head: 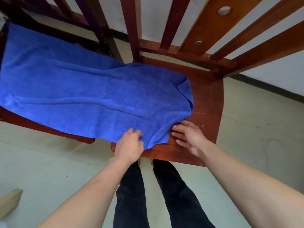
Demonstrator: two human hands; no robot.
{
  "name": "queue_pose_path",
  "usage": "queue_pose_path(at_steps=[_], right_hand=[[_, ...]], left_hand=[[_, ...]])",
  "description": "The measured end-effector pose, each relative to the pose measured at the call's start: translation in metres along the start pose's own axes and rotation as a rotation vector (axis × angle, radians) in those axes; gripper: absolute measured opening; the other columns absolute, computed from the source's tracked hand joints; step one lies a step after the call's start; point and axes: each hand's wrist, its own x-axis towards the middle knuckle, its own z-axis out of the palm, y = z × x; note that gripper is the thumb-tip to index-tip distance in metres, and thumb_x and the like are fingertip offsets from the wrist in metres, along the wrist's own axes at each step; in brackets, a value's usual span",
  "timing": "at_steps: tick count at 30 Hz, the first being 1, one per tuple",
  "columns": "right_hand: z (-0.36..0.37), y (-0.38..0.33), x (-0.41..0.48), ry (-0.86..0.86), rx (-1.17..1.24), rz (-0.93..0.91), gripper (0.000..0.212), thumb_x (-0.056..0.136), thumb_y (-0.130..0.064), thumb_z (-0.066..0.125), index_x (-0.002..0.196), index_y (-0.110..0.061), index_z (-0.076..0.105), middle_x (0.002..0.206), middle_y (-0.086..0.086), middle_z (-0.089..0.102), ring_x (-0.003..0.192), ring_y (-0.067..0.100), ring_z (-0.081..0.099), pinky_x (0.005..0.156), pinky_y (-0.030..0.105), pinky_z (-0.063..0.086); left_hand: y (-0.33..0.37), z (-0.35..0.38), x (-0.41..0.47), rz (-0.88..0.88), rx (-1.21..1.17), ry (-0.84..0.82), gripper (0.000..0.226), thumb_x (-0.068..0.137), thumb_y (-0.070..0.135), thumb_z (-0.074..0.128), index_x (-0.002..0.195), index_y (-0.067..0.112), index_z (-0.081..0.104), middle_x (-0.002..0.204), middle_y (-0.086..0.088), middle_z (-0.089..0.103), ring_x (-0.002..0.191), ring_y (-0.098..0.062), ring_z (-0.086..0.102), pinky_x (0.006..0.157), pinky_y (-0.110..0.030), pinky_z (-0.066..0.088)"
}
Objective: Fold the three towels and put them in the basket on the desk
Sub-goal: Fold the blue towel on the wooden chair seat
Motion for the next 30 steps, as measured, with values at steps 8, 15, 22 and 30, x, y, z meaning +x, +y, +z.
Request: queue_pose_path(at_steps=[8,15,22,30], right_hand=[[0.032,0.023,0.017,0.276,-0.62,-0.252,0.03,0.074,-0.034,0.074,0.063,-0.018,0.052,0.072,-0.001,0.062,0.075,0.025,0.06,0.067,0.028,0.04],[-0.034,0.066,-0.018,0.33,-0.531,-0.169,0.031,0.076,-0.024,0.078,0.064,-0.017,0.05,0.058,-0.003,0.061,0.056,0.016,0.063,0.057,0.029,0.045],[-0.041,-0.002,0.0,0.569,-0.754,-0.5,0.013,0.082,-0.034,0.065,0.09,-0.024,0.06,0.098,0.003,0.068,0.093,0.032,0.064,0.077,0.037,0.049],[-0.036,-0.113,0.047,0.618,-1.119,-0.496,0.03,0.091,-0.031,0.05,0.115,-0.017,0.062,0.117,0.014,0.063,0.106,0.037,0.06,0.078,0.036,0.043]], left_hand=[[-0.014,-0.019,0.013,0.03,0.177,0.023,0.05,0.086,0.013,0.047,0.135,0.019,0.042,0.121,-0.008,0.043,0.117,-0.03,0.042,0.088,-0.041,0.044],[0.008,-0.014,0.008,0.039,0.324,-0.054,0.04,0.088,0.021,0.047,0.126,0.011,0.043,0.121,-0.01,0.043,0.114,-0.031,0.044,0.087,-0.041,0.042],[0.023,-0.017,0.016,0.125,0.29,0.077,0.037,0.09,0.02,0.045,0.126,0.014,0.05,0.12,-0.008,0.047,0.108,-0.028,0.047,0.077,-0.037,0.04],[0.04,-0.006,0.028,0.16,0.32,0.005,0.044,0.09,0.022,0.045,0.134,0.02,0.044,0.124,-0.009,0.039,0.112,-0.029,0.041,0.083,-0.038,0.041]])
